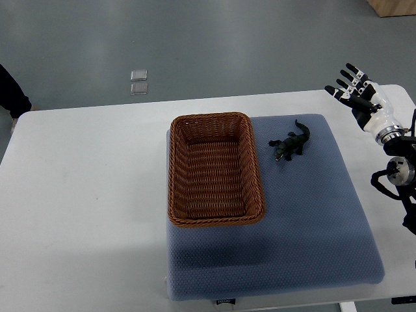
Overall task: Place crocodile in brown basket with right hand
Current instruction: 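Reach the right hand forward and down toward the green crocodile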
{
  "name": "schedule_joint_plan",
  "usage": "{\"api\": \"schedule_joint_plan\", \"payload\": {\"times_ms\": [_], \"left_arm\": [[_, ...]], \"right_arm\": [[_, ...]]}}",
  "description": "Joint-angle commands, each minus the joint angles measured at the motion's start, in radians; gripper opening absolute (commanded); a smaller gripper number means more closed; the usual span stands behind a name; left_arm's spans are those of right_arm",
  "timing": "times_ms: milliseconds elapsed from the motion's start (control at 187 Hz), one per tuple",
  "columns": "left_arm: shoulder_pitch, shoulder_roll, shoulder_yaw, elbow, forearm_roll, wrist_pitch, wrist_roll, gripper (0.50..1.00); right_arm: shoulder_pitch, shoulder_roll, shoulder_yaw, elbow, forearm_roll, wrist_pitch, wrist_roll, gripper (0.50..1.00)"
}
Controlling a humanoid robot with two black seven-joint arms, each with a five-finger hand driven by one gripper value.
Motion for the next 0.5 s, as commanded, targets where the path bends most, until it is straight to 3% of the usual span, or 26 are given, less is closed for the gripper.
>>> {"api": "schedule_joint_plan", "payload": {"times_ms": [0, 214, 493], "left_arm": [[0.000, 0.000, 0.000, 0.000, 0.000, 0.000, 0.000, 1.000], [0.000, 0.000, 0.000, 0.000, 0.000, 0.000, 0.000, 1.000], [0.000, 0.000, 0.000, 0.000, 0.000, 0.000, 0.000, 1.000]], "right_arm": [[0.008, -0.031, -0.046, 0.025, -0.009, 0.002, 0.001, 0.932], [0.022, -0.096, -0.158, 0.084, -0.191, 0.002, 0.008, 0.932], [0.099, -0.232, -0.492, 0.133, -0.543, -0.017, 0.127, 0.930]]}}
